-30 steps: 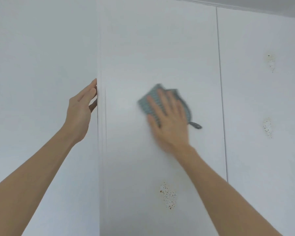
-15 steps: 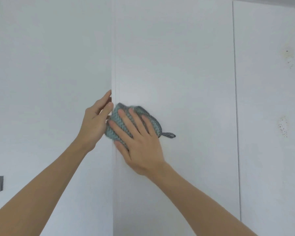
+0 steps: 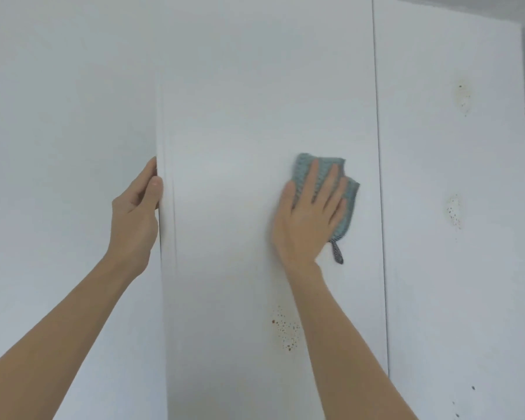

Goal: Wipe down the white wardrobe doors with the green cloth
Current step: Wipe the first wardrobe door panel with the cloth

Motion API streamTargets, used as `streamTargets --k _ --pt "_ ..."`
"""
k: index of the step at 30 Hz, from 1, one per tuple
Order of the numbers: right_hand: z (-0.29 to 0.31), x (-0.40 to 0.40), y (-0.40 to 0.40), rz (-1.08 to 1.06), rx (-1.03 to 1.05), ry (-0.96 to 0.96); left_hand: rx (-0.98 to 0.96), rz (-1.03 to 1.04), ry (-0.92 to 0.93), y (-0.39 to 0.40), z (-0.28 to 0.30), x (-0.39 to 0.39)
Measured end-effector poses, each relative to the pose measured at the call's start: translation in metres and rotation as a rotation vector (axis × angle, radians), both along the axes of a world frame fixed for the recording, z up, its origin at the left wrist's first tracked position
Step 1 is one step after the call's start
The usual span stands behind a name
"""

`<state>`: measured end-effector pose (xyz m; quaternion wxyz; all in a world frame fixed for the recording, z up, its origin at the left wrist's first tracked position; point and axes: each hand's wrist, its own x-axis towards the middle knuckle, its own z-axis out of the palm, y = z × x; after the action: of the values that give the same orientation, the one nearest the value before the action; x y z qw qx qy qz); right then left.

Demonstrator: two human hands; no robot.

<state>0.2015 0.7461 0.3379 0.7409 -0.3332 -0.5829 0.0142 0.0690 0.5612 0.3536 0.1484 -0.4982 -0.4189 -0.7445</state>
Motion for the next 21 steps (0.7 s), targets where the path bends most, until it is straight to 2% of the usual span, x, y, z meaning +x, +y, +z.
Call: streamTargets --k 5,8,10,13,17,19,21 --pt "-0.062 -0.033 -0.064 0.164 0.532 -0.556 0.072 -0.019 -0.010 0.009 -0.003 -0.001" --pt "-0.072 -0.008 -0.033 0.125 0.671 -0.698 0.098 -0.009 -0.032 0.012 -0.005 -0.001" --pt "-0.067 0.014 -0.001 0.081 0.575 -0.633 0.102 0.000 -0.069 0.012 -0.007 -0.001" --pt "-0.054 0.039 0.035 0.054 0.264 -0.392 0.068 0.018 -0.089 0.007 -0.012 -0.001" --pt "-0.038 0.011 0.014 0.014 -0.058 -0.046 -0.009 0.074 -0.064 -0.001 -0.024 0.003" --pt "-0.044 -0.016 -0.024 -0.004 -0.031 -0.031 -0.014 0.080 -0.057 -0.004 -0.030 0.004" --pt "-0.071 -0.040 -0.063 0.062 0.236 -0.275 -0.011 0.063 -0.057 -0.006 -0.032 0.002"
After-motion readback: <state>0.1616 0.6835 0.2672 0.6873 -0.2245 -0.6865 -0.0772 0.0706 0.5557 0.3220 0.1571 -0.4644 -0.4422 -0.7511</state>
